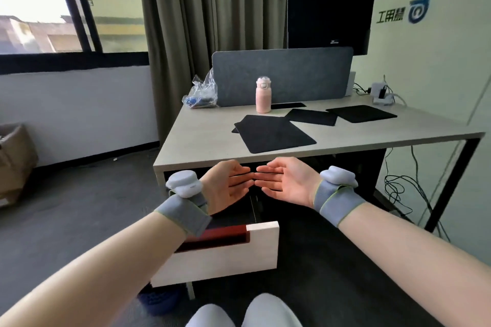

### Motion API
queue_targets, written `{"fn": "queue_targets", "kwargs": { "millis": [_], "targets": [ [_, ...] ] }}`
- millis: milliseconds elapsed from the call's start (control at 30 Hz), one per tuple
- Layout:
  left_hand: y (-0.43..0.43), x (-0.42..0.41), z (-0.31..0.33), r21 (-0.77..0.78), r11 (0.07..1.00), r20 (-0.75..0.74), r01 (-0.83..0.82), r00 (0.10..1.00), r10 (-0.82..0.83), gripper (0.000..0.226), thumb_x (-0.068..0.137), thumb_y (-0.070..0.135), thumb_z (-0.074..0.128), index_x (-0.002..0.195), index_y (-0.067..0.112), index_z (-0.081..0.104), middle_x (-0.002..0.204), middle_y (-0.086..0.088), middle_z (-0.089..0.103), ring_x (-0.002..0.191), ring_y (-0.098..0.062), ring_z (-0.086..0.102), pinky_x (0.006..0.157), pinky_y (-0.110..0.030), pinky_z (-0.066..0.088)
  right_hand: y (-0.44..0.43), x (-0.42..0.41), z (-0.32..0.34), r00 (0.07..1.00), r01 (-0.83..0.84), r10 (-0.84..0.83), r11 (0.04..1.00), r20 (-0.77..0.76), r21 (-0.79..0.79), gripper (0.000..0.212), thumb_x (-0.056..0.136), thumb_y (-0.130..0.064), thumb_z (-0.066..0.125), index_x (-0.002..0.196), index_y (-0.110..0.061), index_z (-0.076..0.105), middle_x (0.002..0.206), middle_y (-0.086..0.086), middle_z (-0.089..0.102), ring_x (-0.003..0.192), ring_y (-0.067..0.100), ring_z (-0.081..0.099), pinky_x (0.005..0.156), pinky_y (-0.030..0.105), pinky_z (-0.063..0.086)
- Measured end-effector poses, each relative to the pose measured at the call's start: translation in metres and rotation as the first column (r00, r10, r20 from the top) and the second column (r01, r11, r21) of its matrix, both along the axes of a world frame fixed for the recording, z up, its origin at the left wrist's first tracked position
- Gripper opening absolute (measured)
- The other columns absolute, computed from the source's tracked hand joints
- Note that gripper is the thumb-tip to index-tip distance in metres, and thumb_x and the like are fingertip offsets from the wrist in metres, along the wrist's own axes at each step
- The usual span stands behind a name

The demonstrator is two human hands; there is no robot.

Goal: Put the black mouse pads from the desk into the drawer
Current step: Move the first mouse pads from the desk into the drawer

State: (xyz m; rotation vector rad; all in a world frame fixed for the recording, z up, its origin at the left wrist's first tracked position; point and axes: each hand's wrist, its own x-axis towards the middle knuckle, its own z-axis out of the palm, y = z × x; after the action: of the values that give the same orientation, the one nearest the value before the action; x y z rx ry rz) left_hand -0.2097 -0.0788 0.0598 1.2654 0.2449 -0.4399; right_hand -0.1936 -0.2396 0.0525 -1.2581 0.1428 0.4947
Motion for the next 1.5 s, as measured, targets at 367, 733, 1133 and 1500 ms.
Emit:
{"fn": "queue_targets", "kwargs": {
  "millis": [367,733,1133,1500],
  "targets": [
    [-0.039,0.211,-0.020,0.275,0.953,0.089,-0.128,0.990,0.108,0.012,0.089,0.014,0.045,0.079,0.014,0.052,0.086,-0.004,0.056,0.071,-0.015,0.050,0.066,-0.022,0.039,-0.072,0.211,-0.017,0.904,0.426,-0.380,0.845,0.196,-0.323,0.023,0.081,-0.016,0.056,0.099,-0.004,0.065,0.093,0.008,0.056,0.080,0.020,0.048,0.070,0.029,0.041],
    [-0.040,0.296,-0.077,0.671,0.706,0.331,-0.224,0.944,-0.015,0.049,0.085,0.023,0.051,0.134,0.021,0.050,0.133,-0.002,0.059,0.119,-0.021,0.055,0.098,-0.025,0.040,-0.119,0.325,-0.067,0.903,0.412,-0.259,0.288,0.344,-0.865,0.033,0.073,-0.034,0.054,0.096,-0.013,0.064,0.108,0.015,0.063,0.102,0.033,0.060,0.091,0.033,0.041],
    [-0.004,0.209,-0.042,0.689,0.688,0.305,-0.226,0.952,0.008,0.047,0.081,0.002,0.053,0.125,0.017,0.063,0.121,-0.015,0.066,0.088,-0.025,0.061,0.074,-0.022,0.043,-0.070,0.219,-0.064,0.958,0.285,-0.104,0.374,0.266,-0.883,0.051,0.071,-0.025,0.054,0.121,-0.015,0.059,0.119,0.009,0.068,0.109,0.031,0.063,0.098,0.038,0.048],
    [0.082,0.059,0.028,0.864,0.421,0.355,-0.276,0.927,-0.121,0.034,0.086,0.007,0.054,0.114,0.017,0.071,0.118,-0.004,0.068,0.111,-0.023,0.061,0.083,-0.016,0.038,0.006,0.059,0.005,0.915,0.271,0.071,0.624,0.398,-0.733,0.030,0.084,0.002,0.041,0.064,-0.017,0.051,0.072,0.008,0.056,0.070,0.026,0.058,0.059,0.017,0.048]
  ]
}}
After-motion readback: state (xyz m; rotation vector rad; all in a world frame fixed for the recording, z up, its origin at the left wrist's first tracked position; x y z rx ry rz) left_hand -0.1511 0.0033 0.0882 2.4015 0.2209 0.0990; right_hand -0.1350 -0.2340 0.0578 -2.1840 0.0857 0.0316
